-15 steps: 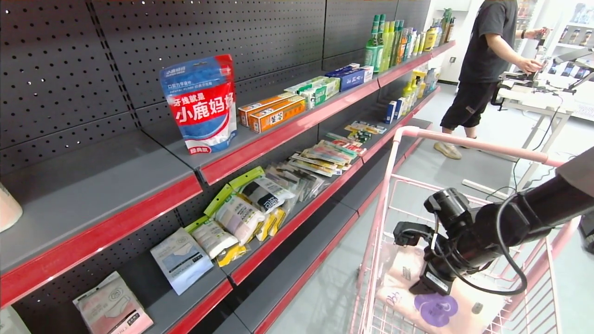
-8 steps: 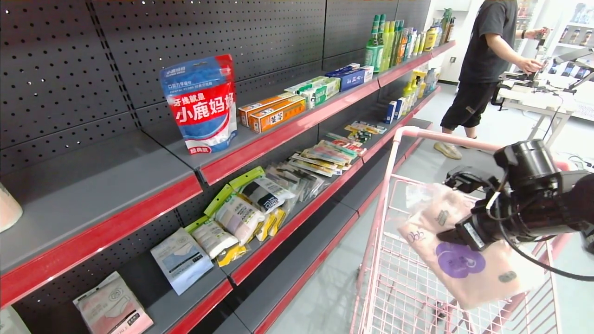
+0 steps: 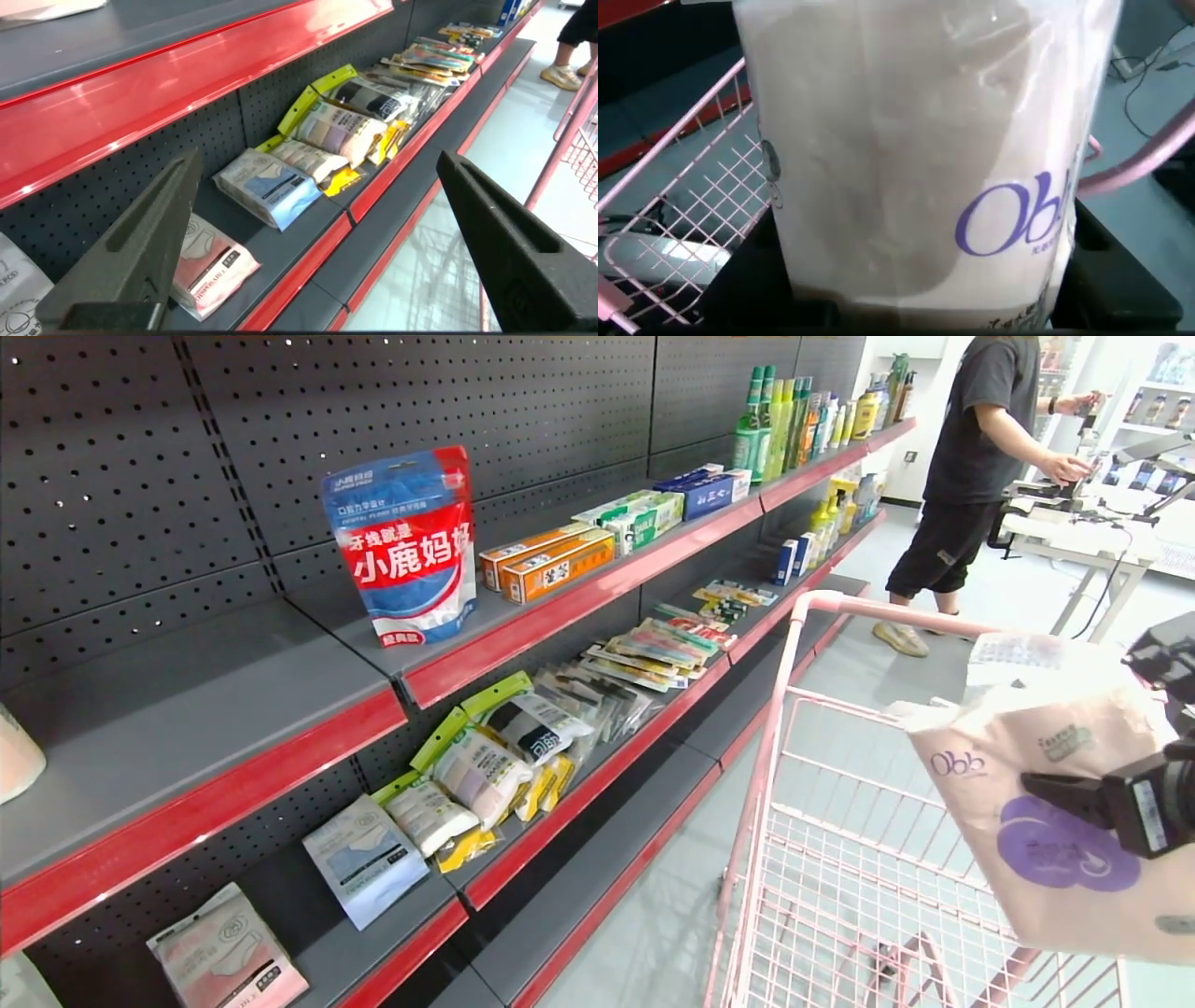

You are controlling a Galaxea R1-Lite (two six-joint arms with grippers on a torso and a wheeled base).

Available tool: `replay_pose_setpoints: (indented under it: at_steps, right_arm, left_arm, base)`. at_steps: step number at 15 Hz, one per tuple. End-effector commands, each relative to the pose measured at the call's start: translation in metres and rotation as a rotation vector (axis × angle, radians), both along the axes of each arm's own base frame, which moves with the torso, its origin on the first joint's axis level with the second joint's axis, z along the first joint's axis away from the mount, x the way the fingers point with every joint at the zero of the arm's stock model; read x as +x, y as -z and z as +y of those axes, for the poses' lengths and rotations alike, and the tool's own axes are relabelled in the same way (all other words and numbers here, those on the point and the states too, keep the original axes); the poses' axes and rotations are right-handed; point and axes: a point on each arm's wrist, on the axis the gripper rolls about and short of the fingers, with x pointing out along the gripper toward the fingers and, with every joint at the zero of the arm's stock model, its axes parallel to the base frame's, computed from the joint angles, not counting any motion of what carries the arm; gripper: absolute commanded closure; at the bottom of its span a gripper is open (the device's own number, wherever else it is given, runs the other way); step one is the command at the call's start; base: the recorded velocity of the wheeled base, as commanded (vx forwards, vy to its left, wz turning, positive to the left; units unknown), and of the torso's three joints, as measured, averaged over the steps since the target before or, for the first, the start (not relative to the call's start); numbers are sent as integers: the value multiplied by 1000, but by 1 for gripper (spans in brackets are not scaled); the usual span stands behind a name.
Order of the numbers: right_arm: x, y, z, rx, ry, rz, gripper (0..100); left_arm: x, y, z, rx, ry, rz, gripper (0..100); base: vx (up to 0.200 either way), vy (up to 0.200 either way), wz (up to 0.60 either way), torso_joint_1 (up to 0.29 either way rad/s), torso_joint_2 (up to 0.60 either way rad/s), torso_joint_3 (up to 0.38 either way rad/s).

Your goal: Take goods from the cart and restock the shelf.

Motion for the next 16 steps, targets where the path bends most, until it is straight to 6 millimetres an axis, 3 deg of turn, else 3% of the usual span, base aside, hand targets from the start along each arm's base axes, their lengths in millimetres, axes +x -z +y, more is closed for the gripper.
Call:
replay_pose_setpoints:
  at_steps: [1, 6, 16]
  right_arm:
    - [-43, -5, -9, -16, 50, -104, 100]
    - [-56, -5, -14, -55, 73, -109, 100]
    - [-54, 0, -13, -61, 57, -82, 100]
  left_arm:
    - [0, 0, 0, 0, 0, 0, 0]
    - [0, 0, 0, 0, 0, -1, 0]
    - [0, 0, 0, 0, 0, 0, 0]
  base:
    - [0, 0, 0, 0, 0, 0]
    - [0, 0, 0, 20, -48, -26]
    - [0, 0, 0, 223, -497, -278]
